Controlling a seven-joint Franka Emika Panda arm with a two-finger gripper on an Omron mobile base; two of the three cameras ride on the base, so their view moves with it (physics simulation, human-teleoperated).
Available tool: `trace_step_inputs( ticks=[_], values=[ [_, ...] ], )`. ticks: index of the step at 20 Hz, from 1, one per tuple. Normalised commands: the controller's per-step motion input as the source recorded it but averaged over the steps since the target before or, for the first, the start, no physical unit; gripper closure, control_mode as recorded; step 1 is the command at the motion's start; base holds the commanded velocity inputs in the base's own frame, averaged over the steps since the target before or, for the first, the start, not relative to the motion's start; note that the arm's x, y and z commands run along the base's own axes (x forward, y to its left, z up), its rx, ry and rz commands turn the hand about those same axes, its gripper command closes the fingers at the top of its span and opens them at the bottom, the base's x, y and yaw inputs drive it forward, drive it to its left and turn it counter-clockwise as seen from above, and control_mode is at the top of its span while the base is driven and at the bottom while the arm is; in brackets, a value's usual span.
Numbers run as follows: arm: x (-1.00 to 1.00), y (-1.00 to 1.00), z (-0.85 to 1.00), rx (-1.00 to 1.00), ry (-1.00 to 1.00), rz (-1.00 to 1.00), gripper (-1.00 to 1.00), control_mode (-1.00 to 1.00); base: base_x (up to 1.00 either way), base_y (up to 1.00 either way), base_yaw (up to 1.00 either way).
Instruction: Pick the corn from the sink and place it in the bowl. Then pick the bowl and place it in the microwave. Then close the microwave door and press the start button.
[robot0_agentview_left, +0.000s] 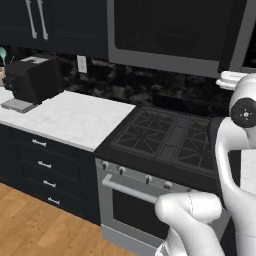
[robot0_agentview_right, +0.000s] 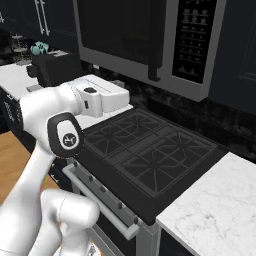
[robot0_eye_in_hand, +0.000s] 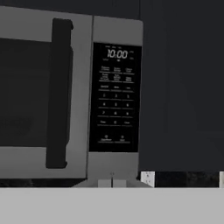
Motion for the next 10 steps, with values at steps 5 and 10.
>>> trace_step_inputs(
  ticks=[5,10],
  values=[
    [0.44,-0.36,0.0,0.0,0.0,0.01,1.0,-1.0,0.0,0.0,0.0],
    [0.41,-0.38,0.0,0.01,0.0,0.07,1.0,-1.0,0.0,0.0,0.0]
  ],
)
